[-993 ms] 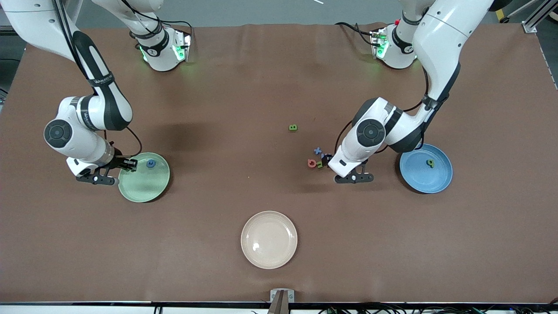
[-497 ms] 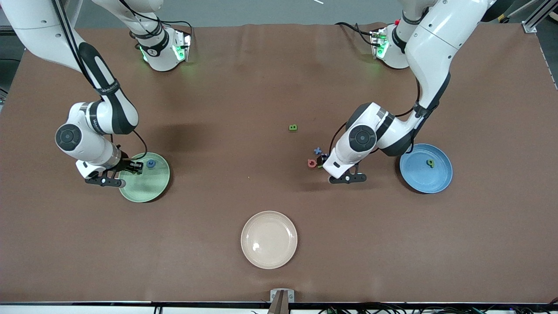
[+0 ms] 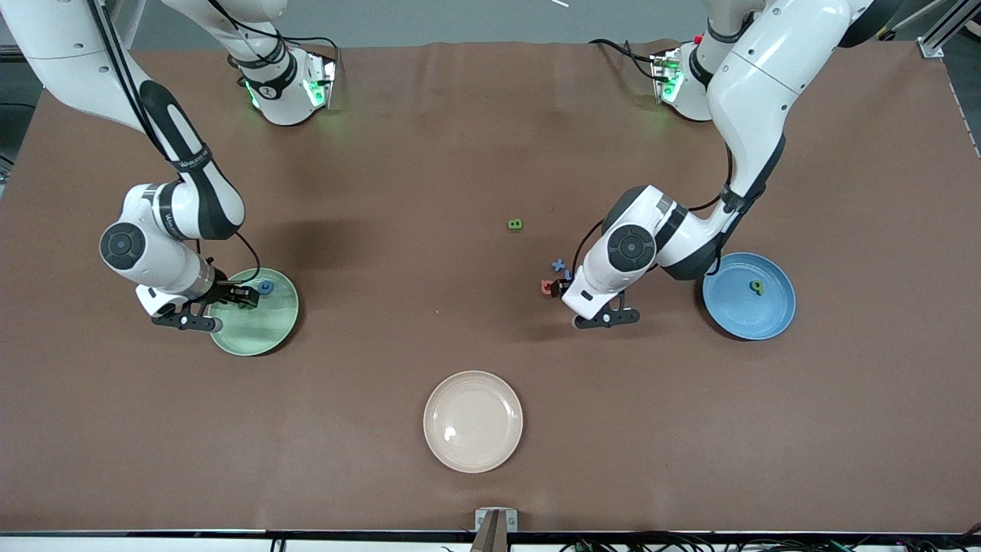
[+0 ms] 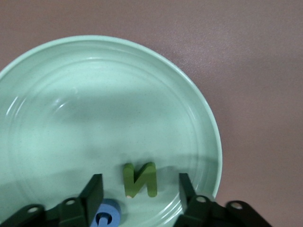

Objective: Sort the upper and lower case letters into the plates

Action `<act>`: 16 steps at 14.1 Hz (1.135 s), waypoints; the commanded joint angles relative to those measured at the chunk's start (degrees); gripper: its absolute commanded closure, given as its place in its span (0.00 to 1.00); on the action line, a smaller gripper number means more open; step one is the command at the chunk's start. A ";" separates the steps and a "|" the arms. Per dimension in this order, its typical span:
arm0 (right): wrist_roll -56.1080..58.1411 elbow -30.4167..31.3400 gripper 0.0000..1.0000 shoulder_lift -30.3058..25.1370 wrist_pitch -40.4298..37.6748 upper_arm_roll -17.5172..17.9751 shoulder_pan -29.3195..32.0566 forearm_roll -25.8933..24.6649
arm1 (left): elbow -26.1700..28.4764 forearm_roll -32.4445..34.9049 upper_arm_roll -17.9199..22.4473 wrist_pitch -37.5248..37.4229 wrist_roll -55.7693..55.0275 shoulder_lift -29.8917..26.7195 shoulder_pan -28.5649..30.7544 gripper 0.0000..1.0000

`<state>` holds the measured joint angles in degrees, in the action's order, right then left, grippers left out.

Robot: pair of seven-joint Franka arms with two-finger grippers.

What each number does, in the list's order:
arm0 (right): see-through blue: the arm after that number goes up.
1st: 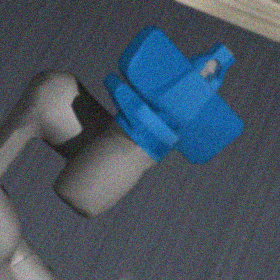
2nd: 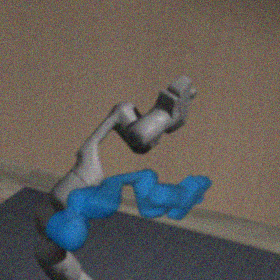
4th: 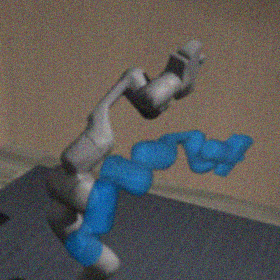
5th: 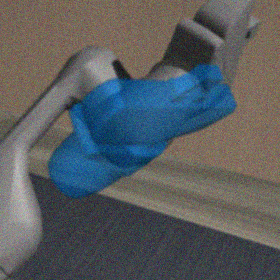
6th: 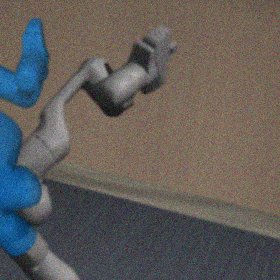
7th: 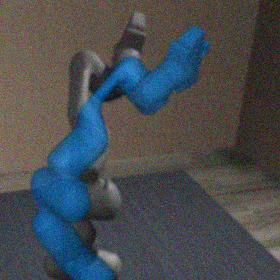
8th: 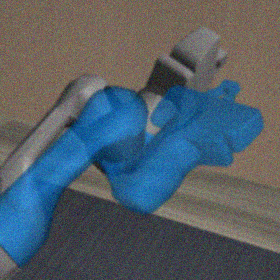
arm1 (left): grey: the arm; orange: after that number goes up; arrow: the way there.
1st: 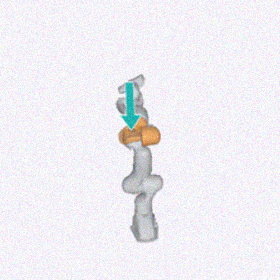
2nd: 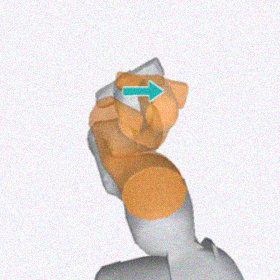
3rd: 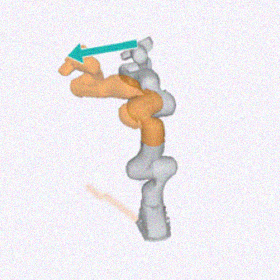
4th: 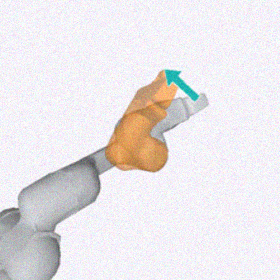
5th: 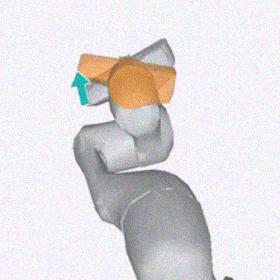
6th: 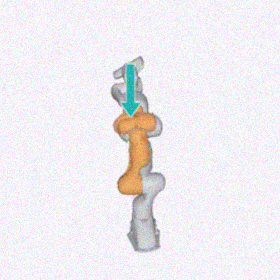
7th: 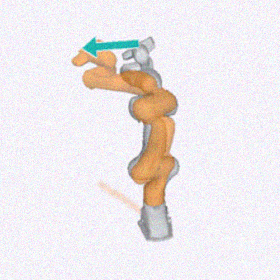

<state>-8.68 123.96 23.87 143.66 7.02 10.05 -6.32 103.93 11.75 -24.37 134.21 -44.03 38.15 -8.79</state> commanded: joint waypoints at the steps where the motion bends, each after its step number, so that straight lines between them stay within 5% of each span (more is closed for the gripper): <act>1: -6.83 -3.00 0.00 -3.21 -8.98 2.38 -2.03 1.05 | -1.10 0.20 0.28 0.00 -1.14 0.96 -0.79 0.00; 7: -39.07 -4.07 0.00 -5.42 -11.66 13.52 -9.42 1.75 | 0.92 0.29 0.20 -0.53 -1.23 0.09 -0.79 0.00; 16: -66.08 -8.20 0.00 -2.43 -8.49 13.81 -25.06 1.66 | 3.03 0.29 -0.59 -0.71 -10.51 -2.02 -2.19 0.00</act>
<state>-69.97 116.78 20.22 134.50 21.10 -12.25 -5.23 105.49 11.76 -24.44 134.01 -49.13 38.43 -10.31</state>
